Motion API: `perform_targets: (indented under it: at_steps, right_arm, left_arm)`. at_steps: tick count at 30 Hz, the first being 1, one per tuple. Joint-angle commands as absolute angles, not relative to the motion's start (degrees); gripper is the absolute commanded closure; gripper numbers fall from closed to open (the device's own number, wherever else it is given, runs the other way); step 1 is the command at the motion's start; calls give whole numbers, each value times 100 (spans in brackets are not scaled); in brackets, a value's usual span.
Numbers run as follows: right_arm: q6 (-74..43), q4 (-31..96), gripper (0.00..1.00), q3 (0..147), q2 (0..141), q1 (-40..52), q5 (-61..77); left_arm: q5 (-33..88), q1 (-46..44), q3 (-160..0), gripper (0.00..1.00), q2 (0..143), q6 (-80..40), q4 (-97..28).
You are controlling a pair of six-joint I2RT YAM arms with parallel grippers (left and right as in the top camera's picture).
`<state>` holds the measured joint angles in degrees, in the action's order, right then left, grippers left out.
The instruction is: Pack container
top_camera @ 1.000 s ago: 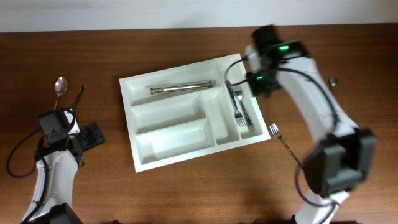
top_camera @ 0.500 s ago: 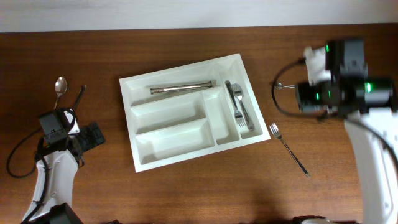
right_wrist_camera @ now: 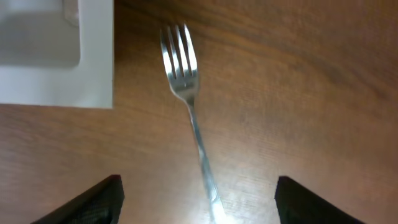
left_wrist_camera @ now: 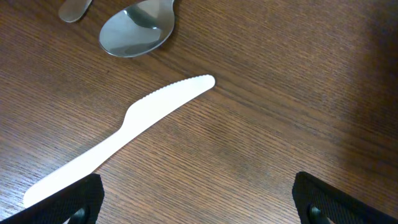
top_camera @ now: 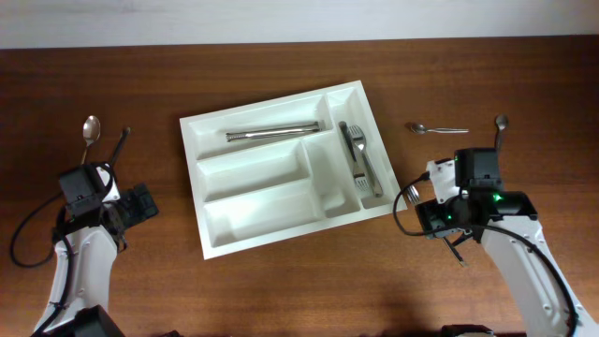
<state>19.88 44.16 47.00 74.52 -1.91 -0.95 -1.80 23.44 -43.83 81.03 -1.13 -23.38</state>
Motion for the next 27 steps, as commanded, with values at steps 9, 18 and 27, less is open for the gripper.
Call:
perform_targets:
  at_steps: [9,18,27]
  right_arm:
    - [2676,3785,34,4617,8962,-233,-45]
    - [2676,3441,43,4617,9371,-233,-64]
    - [2676,3505,80,4617,9402,-235,-60]
  left_arm:
    - [-193,2375,-4488,1,8132,-40,-2346]
    - [-193,2375,-4488,1,8132,-40,-2346]
    - [-193,2375,-4488,1,8132,-40,-2344]
